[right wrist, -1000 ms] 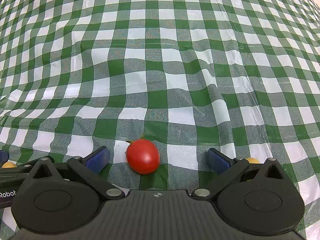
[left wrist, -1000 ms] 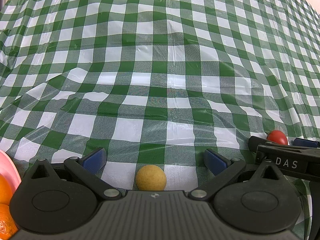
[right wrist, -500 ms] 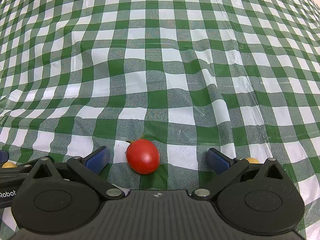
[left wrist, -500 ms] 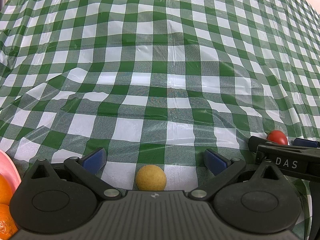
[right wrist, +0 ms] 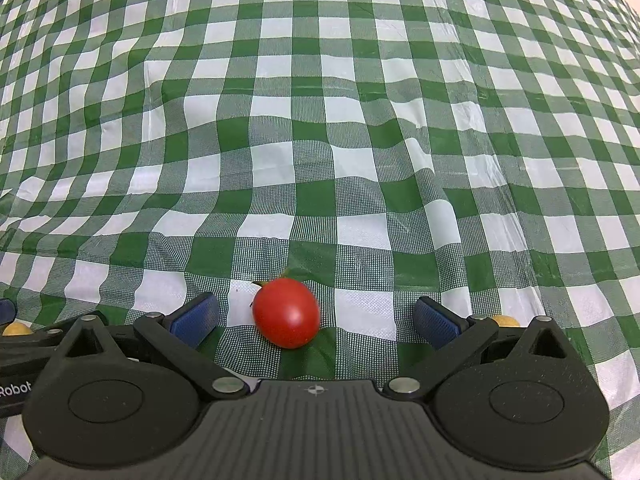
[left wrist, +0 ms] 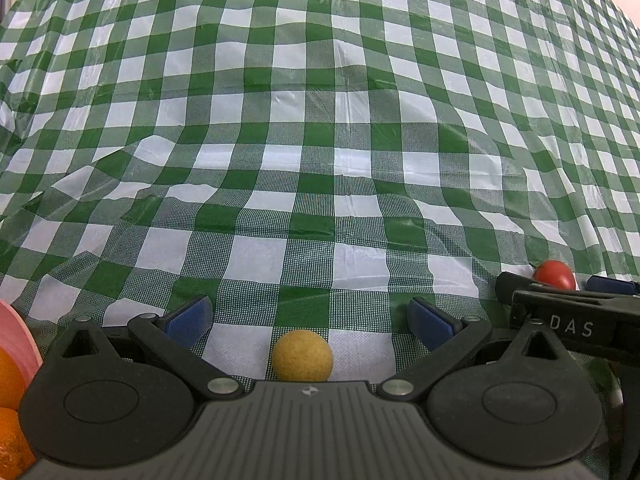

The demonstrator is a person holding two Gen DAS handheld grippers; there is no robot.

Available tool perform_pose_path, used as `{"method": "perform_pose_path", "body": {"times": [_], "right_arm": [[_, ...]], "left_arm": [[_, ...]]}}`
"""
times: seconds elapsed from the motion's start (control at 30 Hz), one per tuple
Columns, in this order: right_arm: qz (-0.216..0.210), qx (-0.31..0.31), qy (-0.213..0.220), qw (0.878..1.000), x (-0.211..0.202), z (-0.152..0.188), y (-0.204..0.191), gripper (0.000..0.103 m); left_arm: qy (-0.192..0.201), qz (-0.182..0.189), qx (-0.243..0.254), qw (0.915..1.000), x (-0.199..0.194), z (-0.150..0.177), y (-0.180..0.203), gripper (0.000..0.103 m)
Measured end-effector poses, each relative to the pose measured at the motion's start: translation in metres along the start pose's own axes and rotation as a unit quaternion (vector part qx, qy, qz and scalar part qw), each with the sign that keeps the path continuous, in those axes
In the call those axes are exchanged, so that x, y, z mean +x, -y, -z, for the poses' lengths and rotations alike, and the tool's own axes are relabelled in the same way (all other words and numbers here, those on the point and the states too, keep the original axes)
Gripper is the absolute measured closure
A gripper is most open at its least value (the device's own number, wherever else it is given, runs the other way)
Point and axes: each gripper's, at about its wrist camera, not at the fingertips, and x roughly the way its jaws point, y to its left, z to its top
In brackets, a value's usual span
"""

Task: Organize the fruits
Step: 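Grasp a yellow fruit with the left tool while the right tool grasps an orange tomato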

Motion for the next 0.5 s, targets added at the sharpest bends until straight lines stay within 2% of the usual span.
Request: {"method": "perform_pose_path", "body": {"times": [0.1, 0.17, 0.27, 0.37, 0.43, 0.47, 0.5], "right_arm": [[0.011, 0.001, -0.007, 1.000, -0.001, -0.004, -0.003, 0.001], [0.022, 0.017, -0.035, 0.999, -0.010, -0.013, 0.000, 0.001], [0.038, 0.059, 0.020, 0.997, -0.063, -0.011, 0.017, 0.001], [0.083, 0.120, -0.004, 0.989, -0.099, 0.005, 0.033, 0.001], [0.069, 0.155, -0.007, 0.985, -0.105, 0.022, 0.042, 0.001], [0.052, 0.141, -0.020, 0.988, -0.102, 0.027, 0.044, 0.001], [0.054, 0.116, -0.036, 0.991, -0.096, 0.032, 0.044, 0.001]], "left_arm": [[-0.001, -0.003, -0.002, 1.0000, 0.001, 0.000, 0.001, 0.000], [-0.020, 0.003, 0.000, 0.9998, 0.001, -0.007, 0.001, 0.000], [-0.052, 0.029, 0.011, 0.9982, -0.010, -0.016, -0.001, 0.000], [-0.042, 0.067, 0.026, 0.9965, -0.031, -0.022, 0.000, 0.000], [-0.041, 0.073, 0.057, 0.9949, -0.041, -0.025, 0.006, 0.000], [-0.043, 0.075, 0.076, 0.9933, -0.044, -0.026, 0.009, 0.000], [-0.046, 0.080, 0.091, 0.9916, -0.046, -0.026, 0.011, 0.000]]}}
